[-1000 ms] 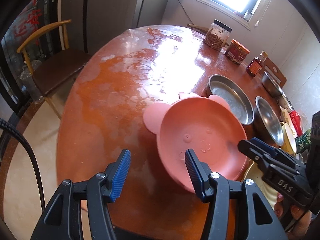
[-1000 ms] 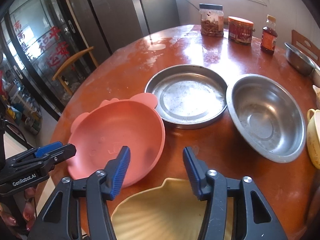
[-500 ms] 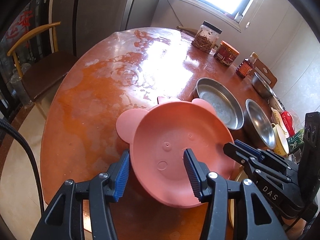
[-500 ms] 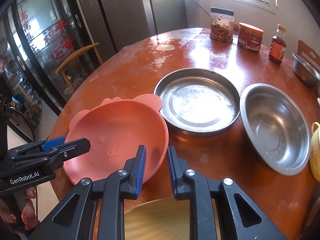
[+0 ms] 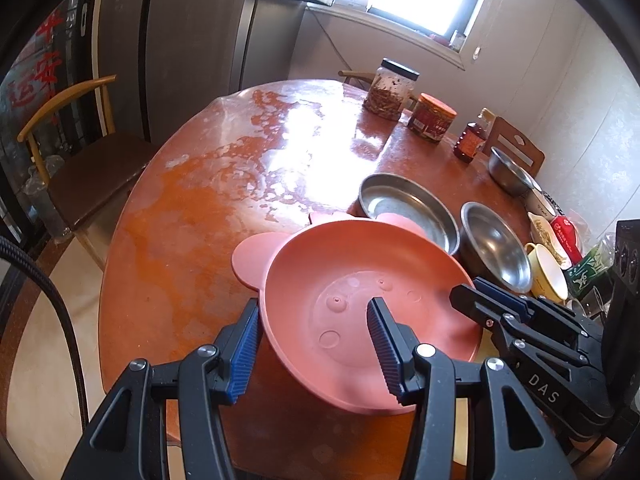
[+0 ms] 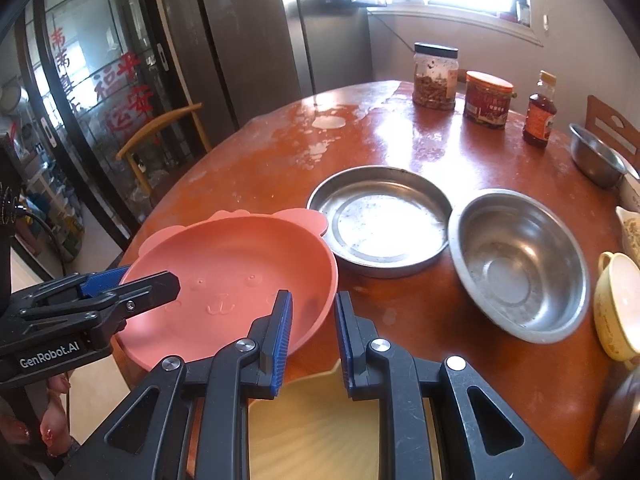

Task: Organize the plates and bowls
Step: 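Lower the pink bear plate onto the yellow shell plate with the left gripper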

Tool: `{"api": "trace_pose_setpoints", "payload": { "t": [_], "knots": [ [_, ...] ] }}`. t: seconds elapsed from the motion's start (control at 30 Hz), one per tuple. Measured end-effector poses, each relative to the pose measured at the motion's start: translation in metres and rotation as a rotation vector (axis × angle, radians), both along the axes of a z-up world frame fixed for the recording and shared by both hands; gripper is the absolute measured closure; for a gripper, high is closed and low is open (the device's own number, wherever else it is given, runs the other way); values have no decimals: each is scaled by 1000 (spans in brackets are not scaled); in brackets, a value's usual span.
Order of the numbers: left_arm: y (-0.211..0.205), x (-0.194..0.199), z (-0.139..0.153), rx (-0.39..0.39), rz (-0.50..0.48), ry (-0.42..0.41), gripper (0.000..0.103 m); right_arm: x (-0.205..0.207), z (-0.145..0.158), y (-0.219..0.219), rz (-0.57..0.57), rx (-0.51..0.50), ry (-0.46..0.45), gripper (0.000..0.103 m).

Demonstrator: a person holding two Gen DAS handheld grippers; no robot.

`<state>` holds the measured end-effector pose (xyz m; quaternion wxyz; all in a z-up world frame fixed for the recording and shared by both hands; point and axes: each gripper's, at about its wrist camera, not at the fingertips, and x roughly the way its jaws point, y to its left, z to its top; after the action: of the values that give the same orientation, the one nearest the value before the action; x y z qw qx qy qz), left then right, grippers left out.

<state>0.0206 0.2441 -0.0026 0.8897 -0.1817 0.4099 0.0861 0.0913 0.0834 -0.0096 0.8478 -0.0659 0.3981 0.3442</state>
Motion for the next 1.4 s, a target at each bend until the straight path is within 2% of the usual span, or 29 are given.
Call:
{"api": "trace_pose_setpoints", "payload": {
  "t": [0.2, 0.43, 0.9, 1.4],
  "knots": [
    [-19, -8, 15, 23, -24, -32, 50, -13, 14, -20, -17, 20, -34, 81],
    [-49, -14, 18, 34, -79, -38, 50, -26, 17, -54, -55, 31, -43, 81],
    [-109, -16, 11, 66, -183, -15, 50, -49, 7, -118, -138, 34, -24, 80],
    [-132, -12, -12, 72, -236, 35, 50, -68, -11, -144, -170, 11, 11, 80]
  ]
}}
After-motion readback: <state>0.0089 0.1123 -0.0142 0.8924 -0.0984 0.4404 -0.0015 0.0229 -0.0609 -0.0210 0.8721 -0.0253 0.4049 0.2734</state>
